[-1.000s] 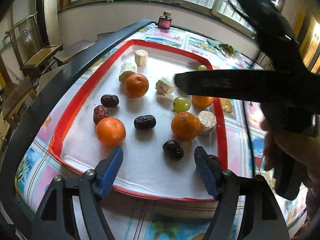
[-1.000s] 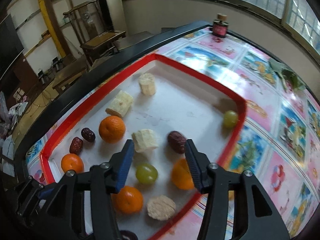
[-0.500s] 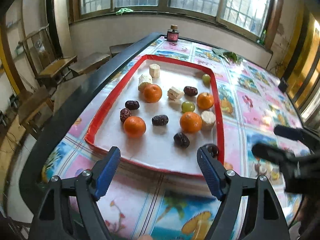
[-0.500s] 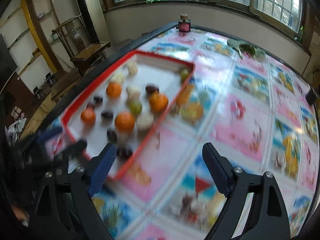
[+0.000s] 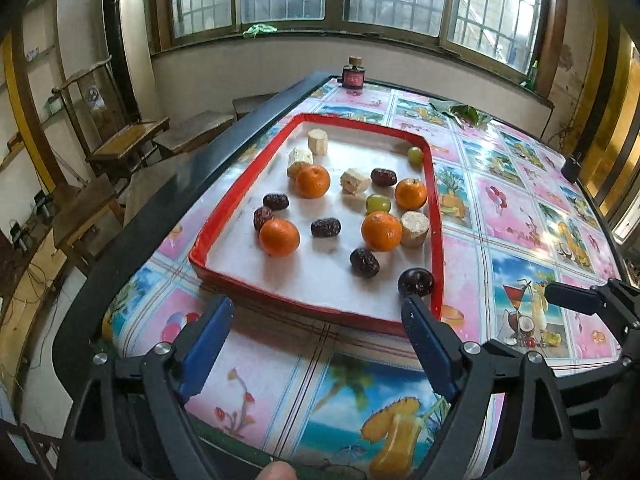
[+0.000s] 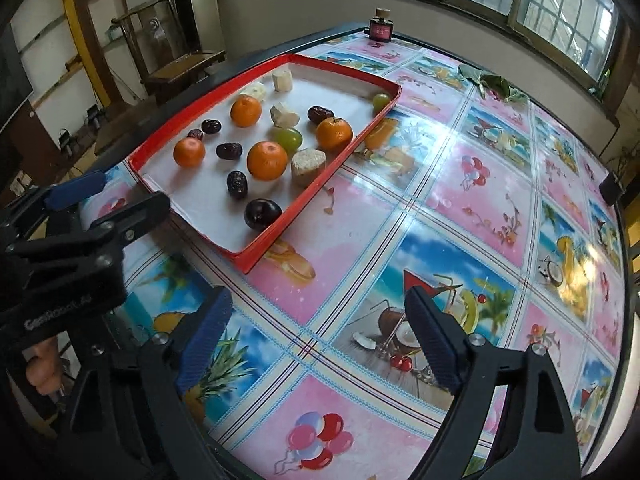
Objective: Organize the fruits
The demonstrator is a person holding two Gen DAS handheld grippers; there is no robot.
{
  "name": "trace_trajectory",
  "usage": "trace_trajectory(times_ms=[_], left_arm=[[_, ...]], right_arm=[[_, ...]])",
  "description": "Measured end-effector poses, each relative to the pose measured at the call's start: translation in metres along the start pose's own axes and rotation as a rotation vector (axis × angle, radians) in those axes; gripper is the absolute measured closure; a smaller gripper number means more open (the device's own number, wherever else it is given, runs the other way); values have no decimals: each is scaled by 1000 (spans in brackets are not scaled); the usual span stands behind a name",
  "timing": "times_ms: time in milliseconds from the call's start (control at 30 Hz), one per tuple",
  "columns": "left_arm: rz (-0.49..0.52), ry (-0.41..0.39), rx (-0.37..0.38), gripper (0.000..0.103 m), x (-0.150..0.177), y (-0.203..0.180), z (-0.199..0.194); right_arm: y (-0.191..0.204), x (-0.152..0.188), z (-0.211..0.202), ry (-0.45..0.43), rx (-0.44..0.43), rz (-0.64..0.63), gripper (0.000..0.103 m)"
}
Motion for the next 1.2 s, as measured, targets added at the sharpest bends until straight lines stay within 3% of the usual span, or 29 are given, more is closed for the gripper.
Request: trace_trajectory(times_ms=[167, 267, 467, 667, 833, 1067, 1200], left_arm=[[-32, 15, 9, 13, 5, 5, -2], [-58, 9, -1, 0, 5, 11, -7], [-58, -49, -46, 0, 0, 19, -17], [-76, 3, -80, 0, 0, 27, -13], [-76, -57, -70, 0, -5, 29, -22], [-84, -76, -60, 1, -6, 28, -22], [-75, -48, -45, 1, -4, 27, -19]], right_arm=[[1, -2, 1, 15, 25, -22, 15], [1, -3, 2, 18, 31, -28, 14], [2, -5, 1, 12, 25, -29, 15], [4, -5, -2, 5, 20, -30, 15], [4, -6, -2, 3, 21, -29, 15], [4, -5, -2, 1, 21, -28, 15], [3, -6, -2, 3, 28, -27, 15]])
Point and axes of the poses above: each gripper's, at about its wrist camera, not at the fingertips, and z roughly the way its jaws point, y to its left, x to its underside, the point moved 8 cm from there along z, roughly the way its jaws point, and after that the axes turned 1 degree about z, right-handed, at the moved point
